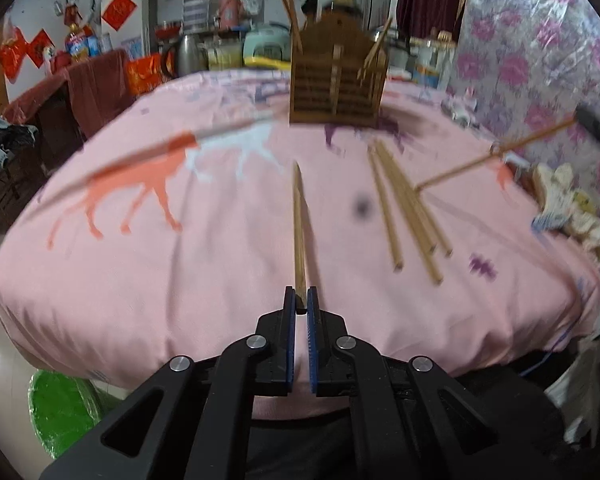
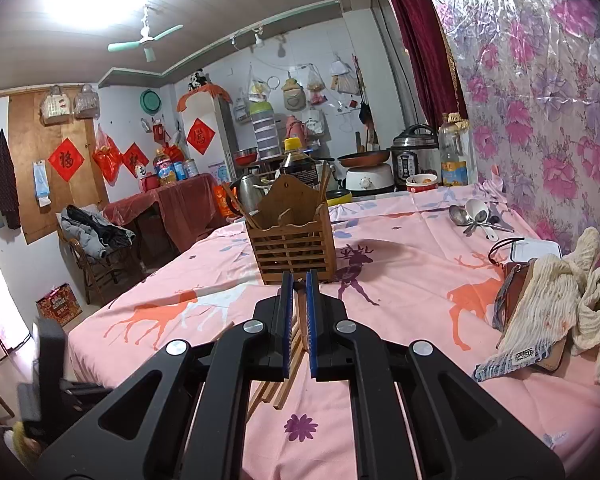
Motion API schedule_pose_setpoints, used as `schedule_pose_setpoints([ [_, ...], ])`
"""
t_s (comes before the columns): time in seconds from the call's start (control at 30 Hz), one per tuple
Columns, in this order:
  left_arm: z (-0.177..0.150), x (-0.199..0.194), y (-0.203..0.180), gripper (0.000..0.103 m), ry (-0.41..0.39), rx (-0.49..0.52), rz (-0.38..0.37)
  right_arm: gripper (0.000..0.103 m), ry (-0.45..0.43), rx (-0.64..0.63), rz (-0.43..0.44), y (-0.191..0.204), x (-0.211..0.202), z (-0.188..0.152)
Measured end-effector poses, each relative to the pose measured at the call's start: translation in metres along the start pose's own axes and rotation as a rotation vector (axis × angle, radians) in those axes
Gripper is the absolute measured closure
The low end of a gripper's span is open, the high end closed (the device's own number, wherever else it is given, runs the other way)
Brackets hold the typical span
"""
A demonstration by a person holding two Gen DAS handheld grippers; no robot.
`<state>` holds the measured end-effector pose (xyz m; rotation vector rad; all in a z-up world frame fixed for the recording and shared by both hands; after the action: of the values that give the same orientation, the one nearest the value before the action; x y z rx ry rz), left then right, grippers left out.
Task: Organize utensils
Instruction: 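Lift both held chopsticks and carry them to the wooden holder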
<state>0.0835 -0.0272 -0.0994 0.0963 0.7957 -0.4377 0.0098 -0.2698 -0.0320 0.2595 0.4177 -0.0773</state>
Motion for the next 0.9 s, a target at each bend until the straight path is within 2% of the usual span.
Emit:
schedule_pose_setpoints([
  [0.2,0.059,-0.039,-0.005,0.097,-0.132,-0.001,0.000,0.096,-0.008,-0.026,0.003,0.008,0.002,0.005],
  [0.37,0.101,-0.048,-0.010,0.097,-0.183,0.001,-0.007,0.095,-0.013,-0.020,0.006,0.009,0.010,0.017],
  [0.9,0.191,-0.014,-0.005,0.097,-0.148,-0.038,-0.054,0.095,-0.004,0.006,0.029,0.003,0.061,0.071],
])
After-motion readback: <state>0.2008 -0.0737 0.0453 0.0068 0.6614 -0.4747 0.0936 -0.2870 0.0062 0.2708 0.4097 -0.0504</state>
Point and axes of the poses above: each gripper's, at about its wrist camera, not at the fingertips, and x roughly the way its jaws point, y to its left, z to its top, the point moved 2 cm from there along x, roughly the way its jaws point, and after that the axes turned 1 degree about -z, right-handed, at the moved point
